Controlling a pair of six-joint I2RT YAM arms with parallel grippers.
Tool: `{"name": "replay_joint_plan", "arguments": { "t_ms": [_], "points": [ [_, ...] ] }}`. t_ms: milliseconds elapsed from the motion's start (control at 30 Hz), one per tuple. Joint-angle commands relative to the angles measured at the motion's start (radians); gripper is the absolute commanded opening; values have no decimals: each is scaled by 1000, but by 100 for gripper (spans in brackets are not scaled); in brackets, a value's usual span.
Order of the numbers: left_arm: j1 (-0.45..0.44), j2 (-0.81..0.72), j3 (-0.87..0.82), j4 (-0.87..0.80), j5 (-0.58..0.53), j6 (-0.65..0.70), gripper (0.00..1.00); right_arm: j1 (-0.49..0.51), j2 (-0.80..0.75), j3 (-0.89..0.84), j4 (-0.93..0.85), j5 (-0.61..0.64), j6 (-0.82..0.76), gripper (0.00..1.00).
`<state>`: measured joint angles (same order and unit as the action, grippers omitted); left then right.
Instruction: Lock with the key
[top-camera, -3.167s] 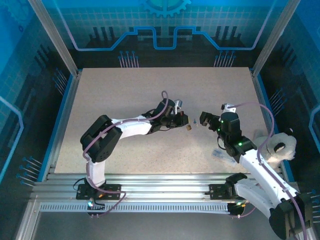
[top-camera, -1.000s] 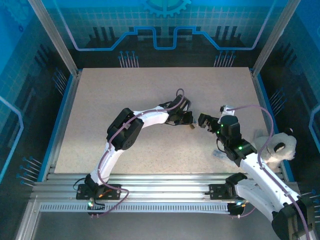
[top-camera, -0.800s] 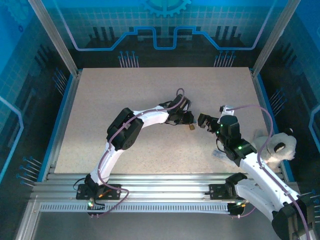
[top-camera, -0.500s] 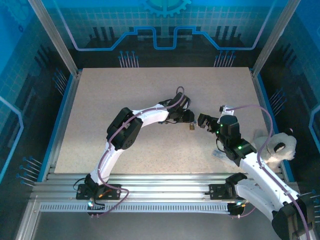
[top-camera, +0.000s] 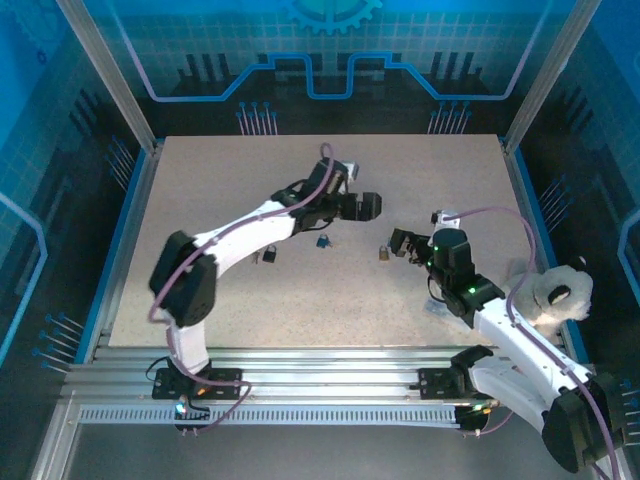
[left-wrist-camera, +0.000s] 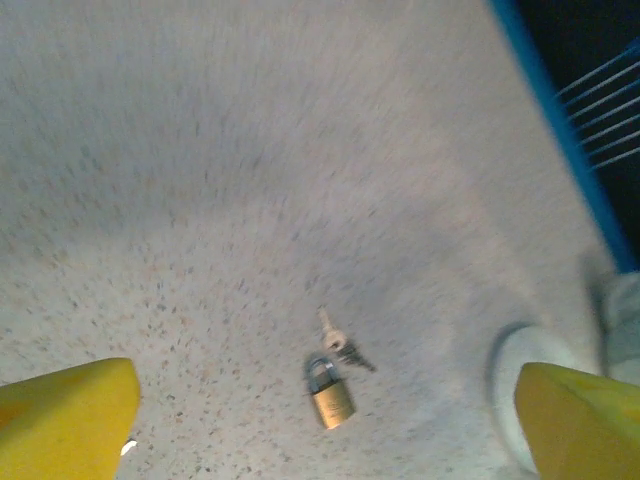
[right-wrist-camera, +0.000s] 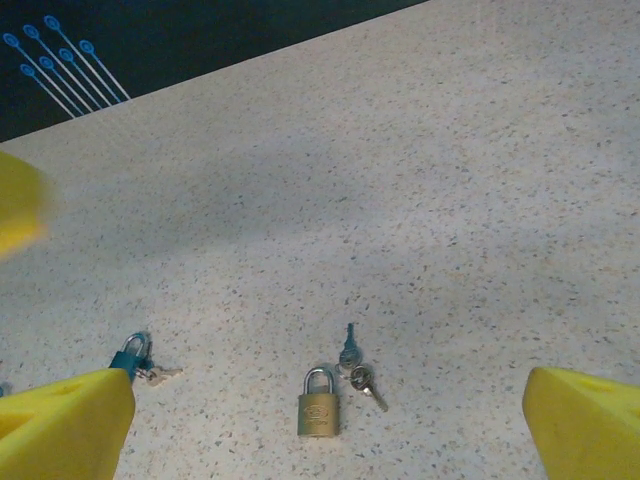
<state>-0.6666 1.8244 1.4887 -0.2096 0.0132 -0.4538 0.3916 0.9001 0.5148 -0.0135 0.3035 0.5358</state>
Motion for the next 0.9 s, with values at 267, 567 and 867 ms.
{"name": "replay_joint_plan", "arguments": {
  "t_ms": [267, 567, 867],
  "points": [
    [-59, -398, -298, 61, -322, 33, 99, 39, 42, -36, 126, 130, -91, 100],
    [-94, -706, -441, 20, -440, 37, 100, 41, 68, 5, 199, 212, -340, 100],
    [-95, -831, -508, -69, -502, 128, 99, -37, 142, -40, 390, 224, -503, 100]
  ]
}}
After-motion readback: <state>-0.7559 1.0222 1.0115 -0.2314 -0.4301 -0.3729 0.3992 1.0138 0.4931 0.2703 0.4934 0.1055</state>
